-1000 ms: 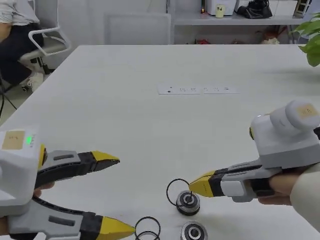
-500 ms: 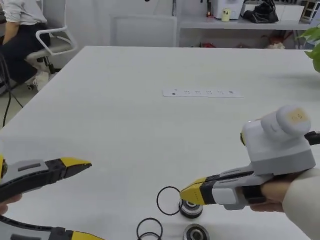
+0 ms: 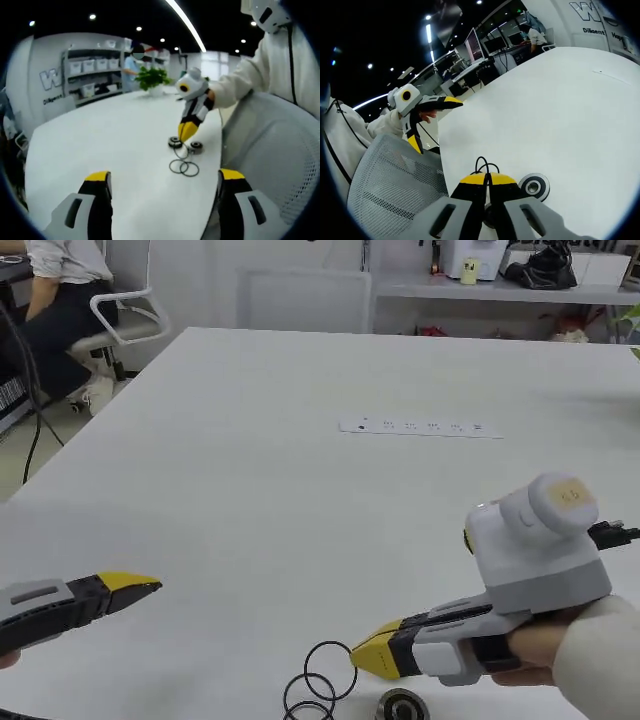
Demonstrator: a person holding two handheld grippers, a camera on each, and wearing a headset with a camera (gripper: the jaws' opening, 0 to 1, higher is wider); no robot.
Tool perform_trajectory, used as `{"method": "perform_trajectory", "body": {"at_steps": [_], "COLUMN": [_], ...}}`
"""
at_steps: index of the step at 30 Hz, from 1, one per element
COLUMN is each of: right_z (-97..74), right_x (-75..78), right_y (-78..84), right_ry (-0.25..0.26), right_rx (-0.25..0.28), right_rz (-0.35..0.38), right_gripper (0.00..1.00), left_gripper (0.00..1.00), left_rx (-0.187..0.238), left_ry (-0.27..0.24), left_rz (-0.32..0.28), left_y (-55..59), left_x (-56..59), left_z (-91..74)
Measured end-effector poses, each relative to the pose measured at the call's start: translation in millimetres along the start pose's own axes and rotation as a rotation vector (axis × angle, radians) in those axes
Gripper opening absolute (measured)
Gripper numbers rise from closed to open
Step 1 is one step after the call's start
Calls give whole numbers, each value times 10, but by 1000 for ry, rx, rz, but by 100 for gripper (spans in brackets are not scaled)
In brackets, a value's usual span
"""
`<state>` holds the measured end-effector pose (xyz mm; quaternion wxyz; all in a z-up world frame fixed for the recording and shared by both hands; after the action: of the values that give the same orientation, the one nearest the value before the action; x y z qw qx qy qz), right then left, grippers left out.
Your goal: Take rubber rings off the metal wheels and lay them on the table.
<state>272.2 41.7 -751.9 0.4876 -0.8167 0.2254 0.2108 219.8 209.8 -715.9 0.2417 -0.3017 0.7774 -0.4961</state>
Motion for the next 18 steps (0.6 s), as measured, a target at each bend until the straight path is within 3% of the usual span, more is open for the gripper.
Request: {"method": "perform_trajectory", "body": {"at_steps": [18], "right_z": [63], "right_x": [65], "right_y": [101], "right_ry": [13], "right_rx": [-38], "right_rz": [12], "right_gripper": [0], "left_gripper": [87], "left_rx": [-11], "left_ry": [-12], "left_rz": [-45], "left_y": [112], "left_x": [-21], "left_z": [1]}}
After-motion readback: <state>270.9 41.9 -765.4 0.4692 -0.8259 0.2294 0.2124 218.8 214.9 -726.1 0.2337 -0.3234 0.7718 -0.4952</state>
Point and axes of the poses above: the centre of the closed fingertips' face, and the gripper's own axes: z roughly forward along the fingers, x roughly to its right, y roughly out of its underside, the point moved 4 cm from there along -z, roughly backward along the fingers, and after that the axes turned 12 degrees about -y, right-handed, at the moved point
